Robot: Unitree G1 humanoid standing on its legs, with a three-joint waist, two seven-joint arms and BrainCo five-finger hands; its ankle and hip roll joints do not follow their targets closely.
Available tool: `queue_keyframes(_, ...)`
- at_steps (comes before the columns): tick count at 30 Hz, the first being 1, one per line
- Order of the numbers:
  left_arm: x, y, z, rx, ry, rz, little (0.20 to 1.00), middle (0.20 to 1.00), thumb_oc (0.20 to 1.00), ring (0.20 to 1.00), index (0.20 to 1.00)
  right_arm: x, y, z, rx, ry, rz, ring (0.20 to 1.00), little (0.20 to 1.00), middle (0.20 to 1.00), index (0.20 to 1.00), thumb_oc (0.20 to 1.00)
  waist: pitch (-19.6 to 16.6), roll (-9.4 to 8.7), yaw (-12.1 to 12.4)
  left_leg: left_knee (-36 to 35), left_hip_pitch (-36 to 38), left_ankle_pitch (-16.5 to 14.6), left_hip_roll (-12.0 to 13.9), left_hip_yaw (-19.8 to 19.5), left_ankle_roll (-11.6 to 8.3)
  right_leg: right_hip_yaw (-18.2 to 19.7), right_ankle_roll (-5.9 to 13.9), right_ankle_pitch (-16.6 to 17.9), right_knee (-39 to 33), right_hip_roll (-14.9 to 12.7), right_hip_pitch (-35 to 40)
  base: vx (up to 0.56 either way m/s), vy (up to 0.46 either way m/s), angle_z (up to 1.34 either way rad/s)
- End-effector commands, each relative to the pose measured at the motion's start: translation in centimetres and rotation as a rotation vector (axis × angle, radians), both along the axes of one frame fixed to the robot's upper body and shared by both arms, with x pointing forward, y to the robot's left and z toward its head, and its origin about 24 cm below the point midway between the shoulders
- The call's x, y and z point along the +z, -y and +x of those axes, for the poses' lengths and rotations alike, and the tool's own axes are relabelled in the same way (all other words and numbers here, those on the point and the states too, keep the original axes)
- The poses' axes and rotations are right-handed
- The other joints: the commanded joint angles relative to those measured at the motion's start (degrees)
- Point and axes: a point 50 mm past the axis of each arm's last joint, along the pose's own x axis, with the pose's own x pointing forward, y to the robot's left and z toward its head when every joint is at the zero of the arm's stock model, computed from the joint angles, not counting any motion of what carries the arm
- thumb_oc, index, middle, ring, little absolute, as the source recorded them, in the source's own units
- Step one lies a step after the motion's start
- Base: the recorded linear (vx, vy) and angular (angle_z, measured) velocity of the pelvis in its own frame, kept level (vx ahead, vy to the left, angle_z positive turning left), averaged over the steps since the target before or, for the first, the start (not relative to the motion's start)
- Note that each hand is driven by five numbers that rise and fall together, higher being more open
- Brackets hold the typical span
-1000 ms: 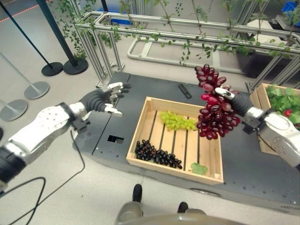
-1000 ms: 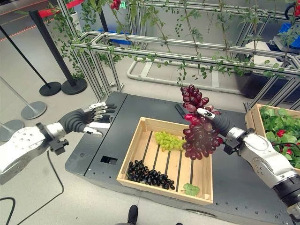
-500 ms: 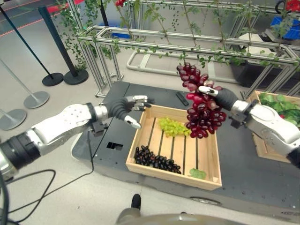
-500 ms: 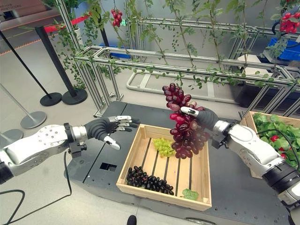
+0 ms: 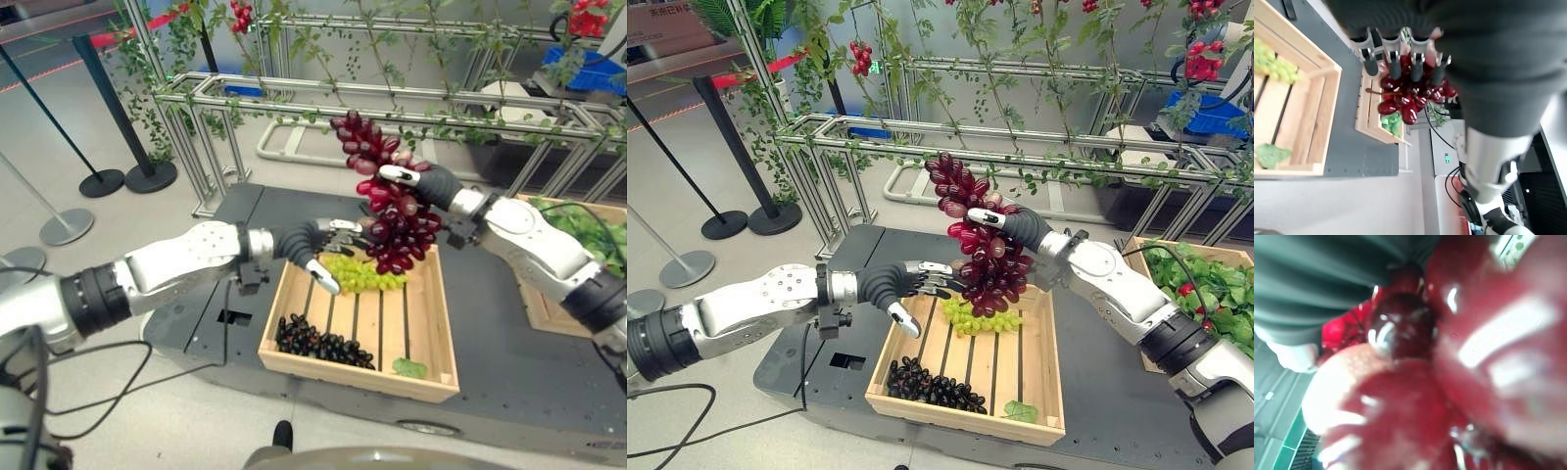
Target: Pick up the fruits from the basket on one side to the basket on the other side
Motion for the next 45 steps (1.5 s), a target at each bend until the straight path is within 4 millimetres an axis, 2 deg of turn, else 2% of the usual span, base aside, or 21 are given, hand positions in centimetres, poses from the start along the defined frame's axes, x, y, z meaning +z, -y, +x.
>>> queue_keyframes(1, 2.2, 0.8, 0.7, -0.009, 0.059, -0.062, 1.000, 1.000, 1.000, 1.000, 1.000, 5.5, -2.6, -0.3, 0.098, 0.248, 0.073, 0.200, 0.200, 0.200, 0.200, 0.200, -1.40, -3.17, 0.58, 2.54, 0.65, -4.76, 1.73, 1.31, -0.77, 0.80, 6.60, 8.54, -5.33, -5.12, -0.67, 0.00, 0.000, 0.00)
queue_keyframes(5, 2.1, 1.2, 0.6, -0.017, 0.035, -0.087, 1.000, 1.000, 1.000, 1.000, 1.000, 5.0, -3.2, -0.5, 0.121, 0.236, 0.071, 0.200, 0.200, 0.200, 0.200, 0.200, -1.41, -3.19, 0.70, 2.54, 0.65, -4.84, 1.64, 1.33, -0.61, 0.82, 6.55, 8.48, -5.28, -5.17, -0.63, 0.00, 0.000, 0.00)
queue_keyframes(6, 2.1, 1.0, 0.7, 0.011, 0.007, -0.152, 1.000, 1.000, 1.000, 1.000, 1.000, 4.4, -3.3, -0.9, 0.136, 0.220, 0.072, 0.200, 0.200, 0.200, 0.200, 0.200, -1.42, -3.29, 0.62, 2.52, 0.63, -4.87, 1.62, 1.30, -0.58, 0.81, 6.50, 8.38, -5.22, -5.26, -0.57, 0.00, 0.000, 0.00)
queue_keyframes(8, 1.9, 1.0, 0.7, 0.020, -0.003, -0.170, 1.000, 1.000, 1.000, 1.000, 1.000, 4.3, -3.3, -1.0, 0.142, 0.218, 0.069, 0.200, 0.200, 0.200, 0.200, 0.200, -1.43, -3.28, 0.58, 2.52, 0.64, -4.90, 1.59, 1.28, -0.57, 0.81, 6.48, 8.36, -5.21, -5.24, -0.58, 0.00, 0.000, 0.00)
queue_keyframes(18, -0.2, 0.0, 0.3, 0.074, -0.098, -0.207, 1.000, 1.000, 1.000, 1.000, 1.000, 2.5, -2.4, -1.6, 0.109, 0.212, -0.029, 0.200, 0.200, 0.200, 0.200, 0.200, -1.48, -3.57, 0.70, 2.40, 0.57, -4.98, 1.51, 1.23, -0.42, 0.66, 6.39, 8.30, -5.34, -5.15, -0.61, 0.00, 0.000, 0.00)
queue_keyframes(27, -2.1, -1.9, -0.4, 0.137, -0.154, -0.208, 1.000, 1.000, 1.000, 1.000, 1.000, 3.1, -0.6, -2.2, 0.062, 0.241, -0.003, 0.200, 0.200, 0.200, 0.200, 0.200, -1.57, -3.73, 0.98, 2.12, 0.70, -5.06, 1.53, 1.28, -0.30, 0.62, 6.39, 8.28, -5.40, -5.17, -0.60, 0.00, 0.000, 0.00)
queue_keyframes(31, -2.3, -3.4, -0.7, 0.192, -0.163, -0.223, 1.000, 1.000, 1.000, 1.000, 1.000, 3.7, 0.2, -2.2, 0.025, 0.267, 0.022, 0.200, 0.200, 0.200, 0.200, 0.200, -1.81, -3.75, 1.13, 2.08, 0.77, -5.10, 1.57, 1.31, -0.33, 0.52, 6.25, 8.18, -5.41, -5.07, -0.57, 0.00, 0.000, 0.00)
queue_keyframes(37, -2.2, -4.7, -1.0, 0.246, -0.151, -0.253, 1.000, 1.000, 1.000, 1.000, 1.000, 3.9, 0.9, -2.4, -0.001, 0.284, 0.021, 0.200, 0.200, 0.200, 0.200, 0.200, -1.86, -3.83, 1.26, 2.14, 0.69, -5.06, 1.58, 1.12, -0.37, 0.52, 6.15, 8.10, -5.46, -4.86, -0.56, 0.00, 0.000, 0.00)
queue_keyframes(45, -2.4, -5.3, -1.4, 0.281, -0.154, -0.296, 1.000, 1.000, 1.000, 1.000, 1.000, 3.9, 2.1, -2.6, -0.039, 0.286, 0.042, 0.200, 0.200, 0.200, 0.200, 0.200, -1.69, -4.07, 1.53, 1.96, 0.58, -4.97, 1.64, 0.88, -0.34, 0.31, 6.14, 8.04, -5.44, -4.84, -0.58, 0.00, -0.002, 0.01)
